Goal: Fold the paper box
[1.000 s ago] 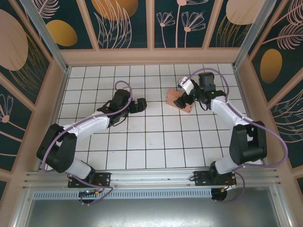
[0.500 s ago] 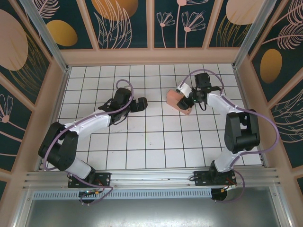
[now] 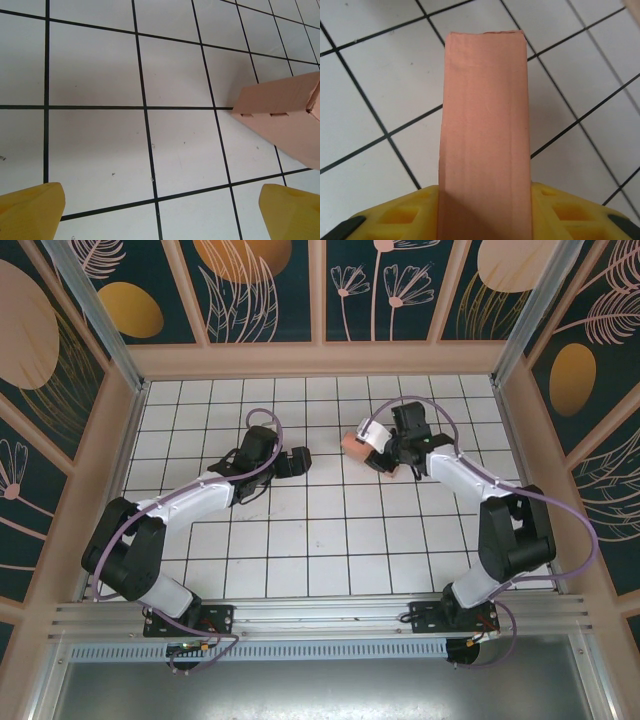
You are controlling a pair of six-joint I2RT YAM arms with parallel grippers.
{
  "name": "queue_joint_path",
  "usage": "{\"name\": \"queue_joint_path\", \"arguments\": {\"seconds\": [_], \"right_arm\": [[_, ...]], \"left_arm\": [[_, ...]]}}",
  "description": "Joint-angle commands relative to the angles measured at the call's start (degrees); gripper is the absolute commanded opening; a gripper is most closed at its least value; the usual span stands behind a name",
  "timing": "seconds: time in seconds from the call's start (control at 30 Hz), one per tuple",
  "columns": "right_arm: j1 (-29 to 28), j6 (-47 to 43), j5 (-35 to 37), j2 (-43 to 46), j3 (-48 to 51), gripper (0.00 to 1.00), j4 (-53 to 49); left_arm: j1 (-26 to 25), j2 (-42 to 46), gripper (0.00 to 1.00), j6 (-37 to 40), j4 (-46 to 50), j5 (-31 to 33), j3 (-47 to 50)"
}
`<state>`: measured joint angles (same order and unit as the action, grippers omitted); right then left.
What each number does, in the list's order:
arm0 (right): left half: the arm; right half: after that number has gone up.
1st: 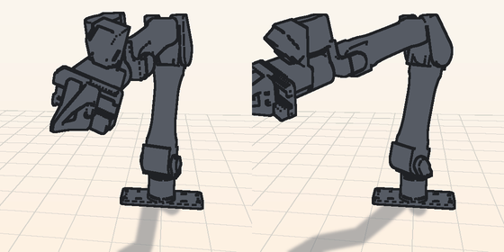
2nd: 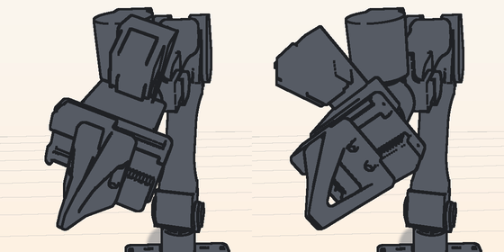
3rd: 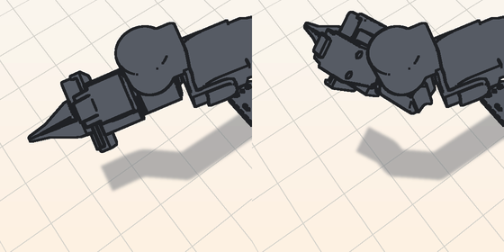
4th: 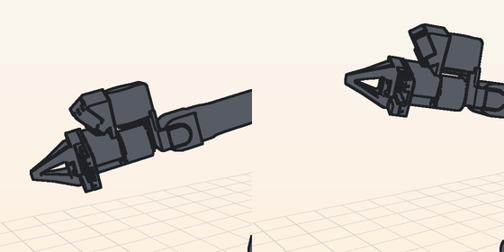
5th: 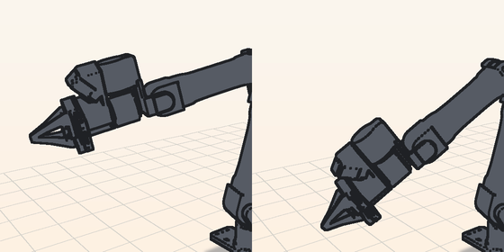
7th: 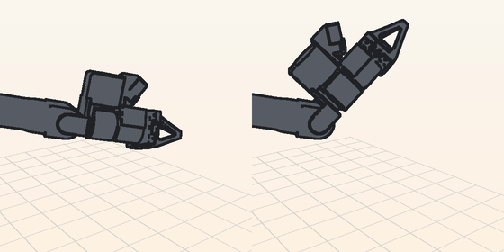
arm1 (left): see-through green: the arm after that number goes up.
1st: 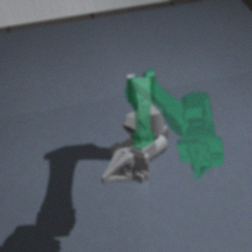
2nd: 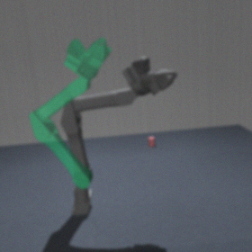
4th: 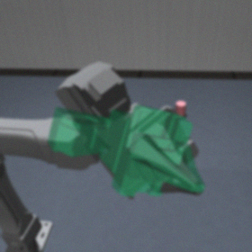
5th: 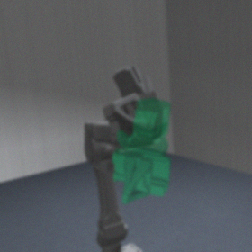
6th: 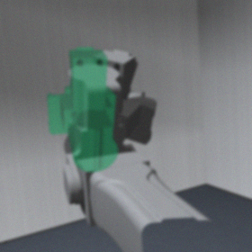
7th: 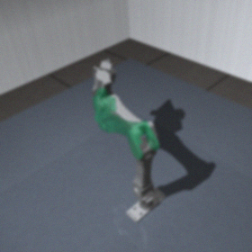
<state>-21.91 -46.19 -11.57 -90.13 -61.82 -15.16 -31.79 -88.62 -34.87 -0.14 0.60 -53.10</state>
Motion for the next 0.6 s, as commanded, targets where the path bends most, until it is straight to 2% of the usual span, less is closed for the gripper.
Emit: {"name": "queue_joint_path", "arguments": {"seconds": [0.0, 0.2, 0.37, 0.47, 0.57], "right_arm": [[-2.84, 0.15, 8.01, 2.16, 2.2, 0.4, 8.76], [-9.03, -3.04, 22.08, 3.3, 10.3, 0.41, 21.84], [-13.82, -5.37, 31.92, 2.22, 15.06, 0.41, 26.76], [-15.85, -4.19, 32.03, 2.92, 17.62, 0.42, 27.05], [-18.87, -2.11, 30.17, 3.05, 17.89, 0.5, 24.11]], "left_arm": [[0.35, 0.79, 0.99, 0.88, 0.41, 1.35, -0.62], [0.54, 2.4, 0.99, 0.37, 1.12, 3.81, 0.66], [1.37, 3.32, 0.98, -1.13, 0.42, 3.97, 2.23], [1.64, 3.44, 0.99, -1.67, 0.14, 3.73, 2.64], [1.74, 3.56, 0.99, -1.63, -0.03, 3.84, 2.57]]}}
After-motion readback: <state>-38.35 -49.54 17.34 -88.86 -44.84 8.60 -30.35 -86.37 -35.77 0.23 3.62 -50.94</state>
